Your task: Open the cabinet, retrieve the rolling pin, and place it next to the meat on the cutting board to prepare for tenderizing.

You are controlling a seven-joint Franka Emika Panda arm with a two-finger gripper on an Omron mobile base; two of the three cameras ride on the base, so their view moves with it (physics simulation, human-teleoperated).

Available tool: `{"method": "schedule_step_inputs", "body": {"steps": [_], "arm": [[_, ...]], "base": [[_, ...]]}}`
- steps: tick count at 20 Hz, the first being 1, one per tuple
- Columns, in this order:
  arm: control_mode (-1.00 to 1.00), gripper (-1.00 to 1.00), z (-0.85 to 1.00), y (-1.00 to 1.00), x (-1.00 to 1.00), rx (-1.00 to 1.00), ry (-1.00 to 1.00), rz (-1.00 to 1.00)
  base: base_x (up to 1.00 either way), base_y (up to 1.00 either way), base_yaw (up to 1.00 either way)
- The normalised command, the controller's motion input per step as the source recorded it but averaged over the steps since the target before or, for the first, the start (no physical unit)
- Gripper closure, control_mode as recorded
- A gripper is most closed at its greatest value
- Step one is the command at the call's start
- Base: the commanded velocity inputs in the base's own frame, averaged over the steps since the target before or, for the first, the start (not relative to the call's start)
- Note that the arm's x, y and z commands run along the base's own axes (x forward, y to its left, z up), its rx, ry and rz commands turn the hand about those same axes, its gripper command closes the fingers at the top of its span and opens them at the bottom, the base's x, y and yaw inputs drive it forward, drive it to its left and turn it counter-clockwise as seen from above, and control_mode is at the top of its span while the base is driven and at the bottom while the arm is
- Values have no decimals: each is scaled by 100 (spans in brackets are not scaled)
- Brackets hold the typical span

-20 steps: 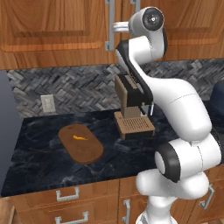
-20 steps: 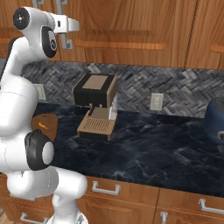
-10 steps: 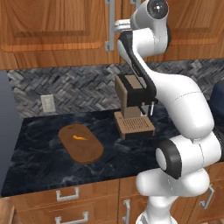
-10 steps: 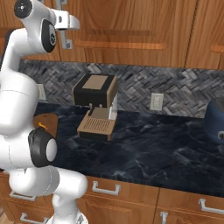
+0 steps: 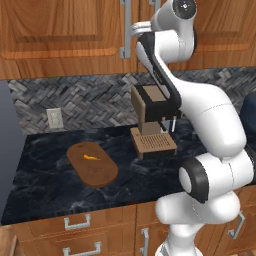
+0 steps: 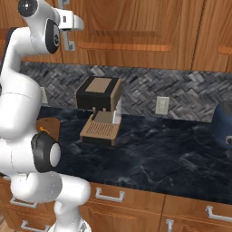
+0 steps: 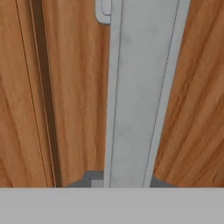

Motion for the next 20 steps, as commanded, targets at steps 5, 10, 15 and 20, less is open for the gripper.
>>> {"method": "schedule_step_inputs", "body": {"steps": [5,10,15,20], "arm": [[-100,100,-4,0,4,0,0,0],[-100,100,-7,0,-8,0,-3,1],[-100,100,-3,0,-63,0,-5,4],[-100,100,0,-11,-96,0,-5,6]], "base": [[0,0,0],[0,0,0],[0,0,0],[0,0,0]]}}
